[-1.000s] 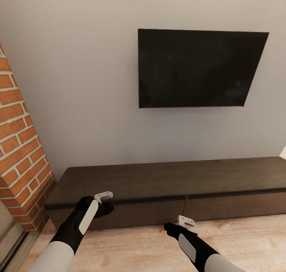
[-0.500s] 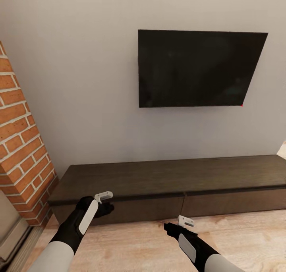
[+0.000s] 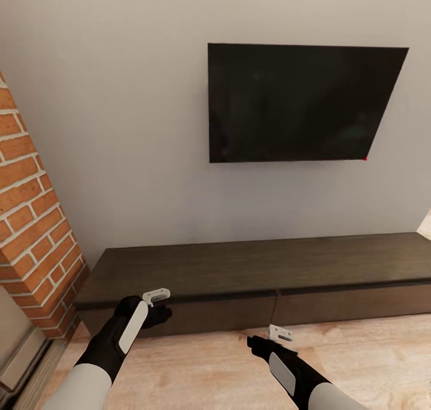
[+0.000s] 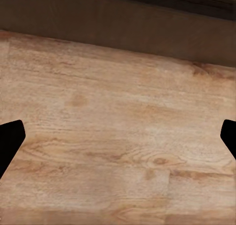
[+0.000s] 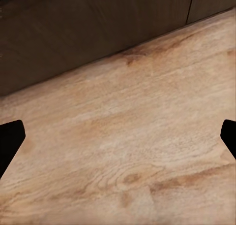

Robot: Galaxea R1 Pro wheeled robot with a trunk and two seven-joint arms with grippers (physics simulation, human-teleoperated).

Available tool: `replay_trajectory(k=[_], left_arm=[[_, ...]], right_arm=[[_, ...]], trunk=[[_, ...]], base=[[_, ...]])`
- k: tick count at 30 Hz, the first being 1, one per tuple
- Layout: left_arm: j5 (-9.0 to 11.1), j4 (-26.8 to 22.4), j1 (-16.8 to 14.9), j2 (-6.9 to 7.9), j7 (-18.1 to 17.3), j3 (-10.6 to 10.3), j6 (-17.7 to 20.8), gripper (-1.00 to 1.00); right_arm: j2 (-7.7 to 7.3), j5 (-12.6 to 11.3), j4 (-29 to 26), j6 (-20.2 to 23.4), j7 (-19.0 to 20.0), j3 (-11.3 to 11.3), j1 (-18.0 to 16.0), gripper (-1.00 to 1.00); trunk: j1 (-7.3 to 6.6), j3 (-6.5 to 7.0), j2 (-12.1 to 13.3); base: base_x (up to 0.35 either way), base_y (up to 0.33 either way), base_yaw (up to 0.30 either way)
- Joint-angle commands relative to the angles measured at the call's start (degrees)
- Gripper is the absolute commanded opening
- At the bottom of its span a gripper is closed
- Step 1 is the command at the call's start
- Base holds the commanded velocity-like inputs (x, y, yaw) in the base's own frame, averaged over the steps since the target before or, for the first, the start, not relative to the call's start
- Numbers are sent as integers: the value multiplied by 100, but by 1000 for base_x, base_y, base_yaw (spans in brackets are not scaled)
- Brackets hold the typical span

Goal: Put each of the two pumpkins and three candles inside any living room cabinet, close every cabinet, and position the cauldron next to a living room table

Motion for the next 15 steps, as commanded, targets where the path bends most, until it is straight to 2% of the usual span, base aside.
replay_trajectory(k=[1,15], left_arm=[[60,-6,-6,1,55,-10,13,100],[60,-6,-3,1,55,-9,15,100]], right_arm=[[-5,-35,-14,25,-48,48,-2,100],[-6,-22,-5,20,-46,48,-2,100]], trunk=[[-23,3,39],[-331,122,600]], base=[[0,0,0],[0,0,0]])
